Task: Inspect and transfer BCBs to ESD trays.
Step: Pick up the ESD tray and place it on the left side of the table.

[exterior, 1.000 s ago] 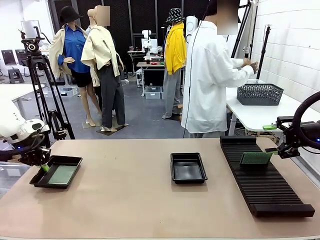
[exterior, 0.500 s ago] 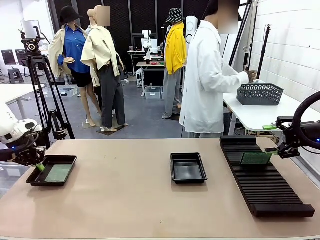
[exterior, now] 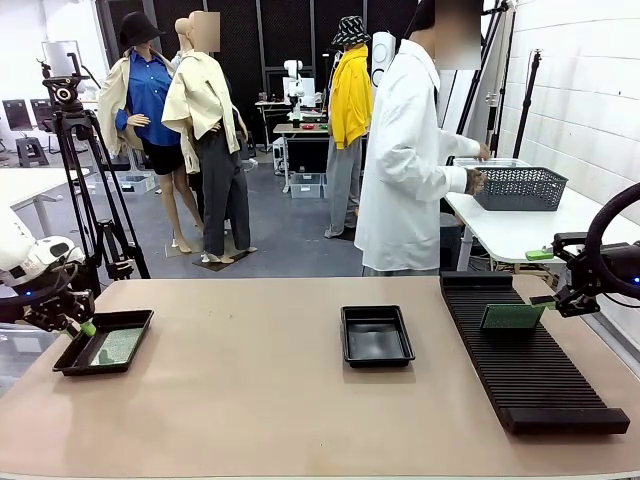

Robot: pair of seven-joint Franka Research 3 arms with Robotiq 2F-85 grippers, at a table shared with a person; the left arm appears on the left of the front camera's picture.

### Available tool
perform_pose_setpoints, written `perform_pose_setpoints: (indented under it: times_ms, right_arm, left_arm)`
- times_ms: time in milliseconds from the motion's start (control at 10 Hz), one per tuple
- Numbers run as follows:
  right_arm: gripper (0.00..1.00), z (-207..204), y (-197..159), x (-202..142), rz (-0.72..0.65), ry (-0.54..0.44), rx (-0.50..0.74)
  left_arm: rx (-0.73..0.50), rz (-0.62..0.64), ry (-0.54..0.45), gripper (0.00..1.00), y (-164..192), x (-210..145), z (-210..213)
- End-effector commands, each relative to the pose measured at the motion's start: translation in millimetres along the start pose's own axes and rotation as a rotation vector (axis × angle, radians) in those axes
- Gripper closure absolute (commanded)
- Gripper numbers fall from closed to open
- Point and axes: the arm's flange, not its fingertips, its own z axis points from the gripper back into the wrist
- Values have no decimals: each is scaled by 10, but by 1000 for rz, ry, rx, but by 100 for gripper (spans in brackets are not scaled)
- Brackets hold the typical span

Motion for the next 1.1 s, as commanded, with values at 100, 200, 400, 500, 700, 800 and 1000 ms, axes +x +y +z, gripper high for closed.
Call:
perform_pose_setpoints:
  times_ms: [100,200,400,500,700,800,1000]
  right_arm:
    - [0,-2,14,-5,-12,5,-5]
    - [0,-2,14,-5,-12,5,-5]
    - [0,-2,14,-5,-12,5,-5]
    - [0,-2,14,-5,-12,5,-5]
    - [0,-2,14,-5,-12,5,-5]
    - [0,-2,14,-5,-12,5,-5]
    - [0,-2,14,-5,-12,5,-5]
  left_arm:
    - [-35,-6,-47,0,15,-30,255]
    - [-48,-14,-56,0,-21,-51,378]
    - [-79,-27,-57,0,-100,-75,558]
    - [-98,-23,-47,0,-133,-98,626]
    - [-114,-17,-53,0,-156,-127,681]
    - [-116,-8,-48,0,-154,-130,672]
    - [-84,4,-42,0,-204,-86,700]
